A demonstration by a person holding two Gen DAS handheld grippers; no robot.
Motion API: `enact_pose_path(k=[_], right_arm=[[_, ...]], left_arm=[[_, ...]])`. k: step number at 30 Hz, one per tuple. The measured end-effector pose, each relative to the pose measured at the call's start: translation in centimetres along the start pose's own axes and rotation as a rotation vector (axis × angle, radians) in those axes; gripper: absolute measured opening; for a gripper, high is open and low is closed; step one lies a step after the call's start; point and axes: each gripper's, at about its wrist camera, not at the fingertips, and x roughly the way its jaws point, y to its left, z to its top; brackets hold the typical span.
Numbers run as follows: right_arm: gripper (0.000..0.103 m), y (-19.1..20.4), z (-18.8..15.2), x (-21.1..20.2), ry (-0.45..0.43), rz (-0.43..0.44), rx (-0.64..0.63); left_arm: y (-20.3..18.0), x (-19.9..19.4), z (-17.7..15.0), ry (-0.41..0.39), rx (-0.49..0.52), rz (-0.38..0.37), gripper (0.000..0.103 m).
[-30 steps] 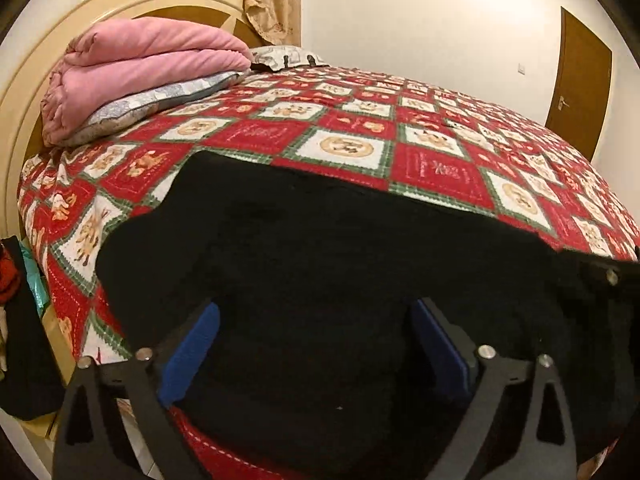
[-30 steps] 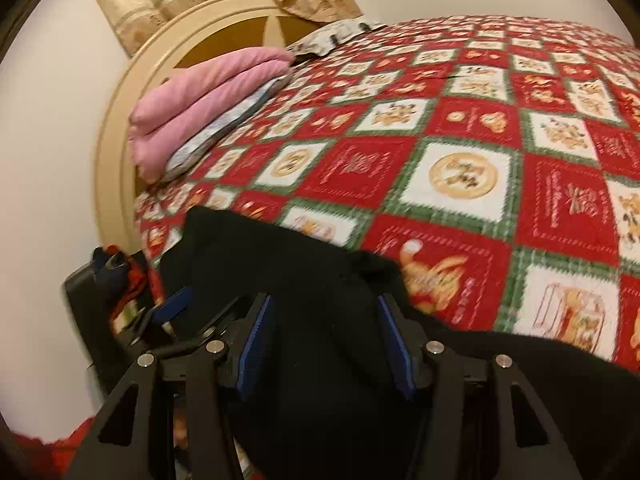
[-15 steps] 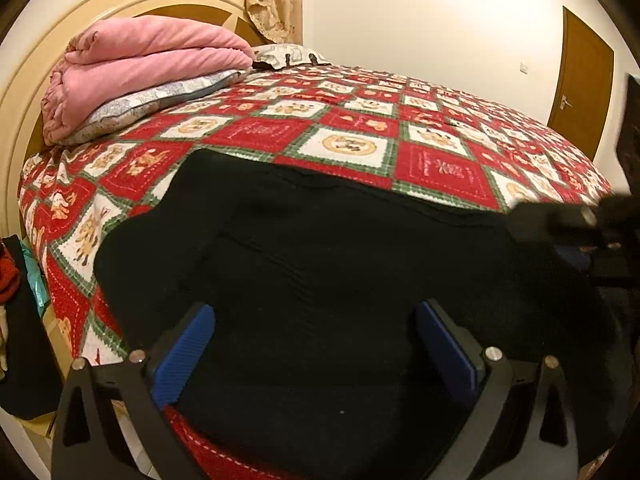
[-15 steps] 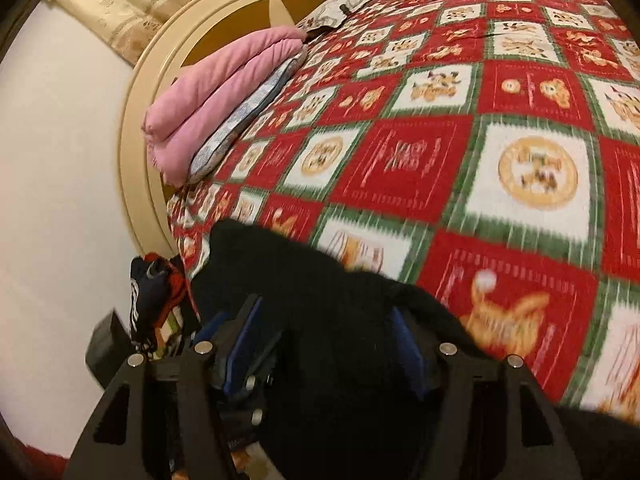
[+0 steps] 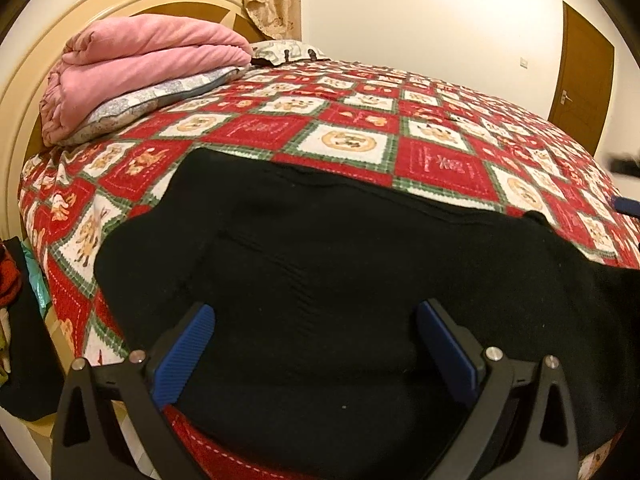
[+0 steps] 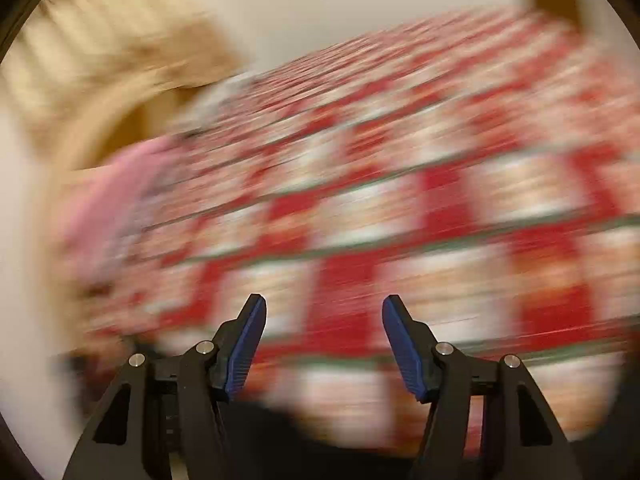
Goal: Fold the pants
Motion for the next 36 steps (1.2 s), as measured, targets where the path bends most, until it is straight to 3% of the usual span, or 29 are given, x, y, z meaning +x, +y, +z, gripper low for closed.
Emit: enact_pose_path(k=[1, 3, 6, 7, 9, 13, 14, 15, 17, 20, 23, 26, 28, 33, 36], right_arm=[[0.063, -2.1, 0.3, -1.0, -0.031, -0.196, 0.001], [0.063, -6.7, 0.4, -2.4, -0.084, -0.482, 0.041], [0.063, -11.3, 0.5, -1.8, -0.064, -0.703, 0.062], [0.063, -13.0, 0.3, -0.9, -0.012, -0.716, 0.073], [0.063, -14.9, -0.2, 1.0, 0.068, -0.658, 0.113], [0.059, -17.5, -0.8, 0.2, 0.039, -0.531, 0.250], [0.042, -18.0, -0.8, -0.3, 0.034, -0.513, 0.282], [0.018, -18.6, -1.0, -1.0, 0.028, -0.502, 0.308], [0.006, -20.3, -1.6, -2.4, 0.016, -0.406, 0.379], [0.006, -22.8, -3.5, -5.8, -0.042, -0.236, 0.492], [0.006, -23.9, -6.4, -10.7, -0.142, -0.114, 0.523], [0.006, -25.5, -10.4, -15.8, -0.212, -0.095, 0.572], [0.006, -27.1, -13.9, -18.7, -0.234, -0.135, 0.622], [0.007, -30.9, -20.2, -20.1, -0.156, -0.180, 0.707], [0.008, -31.8, -20.2, -20.5, -0.136, -0.221, 0.715]], left_arm=[[0.0, 0.0, 0.0, 0.000, -0.001, 0.001, 0.103], [0.1, 0.0, -0.1, -0.002, -0.005, 0.004, 0.103], [-0.1, 0.0, -0.1, -0.003, -0.010, 0.013, 0.103], [-0.1, -0.1, -0.1, -0.002, -0.012, 0.015, 0.103], [-0.1, -0.1, 0.0, 0.003, -0.015, 0.020, 0.103], [-0.2, -0.1, 0.0, 0.011, -0.015, 0.023, 0.103], [-0.2, -0.1, 0.0, 0.012, -0.015, 0.024, 0.103], [-0.2, -0.1, 0.0, 0.013, -0.015, 0.025, 0.103], [-0.3, -0.1, 0.0, 0.016, -0.016, 0.028, 0.103], [-0.2, -0.1, 0.0, 0.016, -0.018, 0.030, 0.103], [-0.2, -0.1, 0.1, 0.021, -0.021, 0.034, 0.103], [-0.2, -0.1, 0.2, 0.029, -0.027, 0.036, 0.103], [-0.3, 0.0, 0.2, 0.030, -0.031, 0.038, 0.103], [-0.2, 0.0, 0.4, 0.041, -0.029, 0.038, 0.103], [-0.2, 0.0, 0.5, 0.049, -0.017, 0.039, 0.103]])
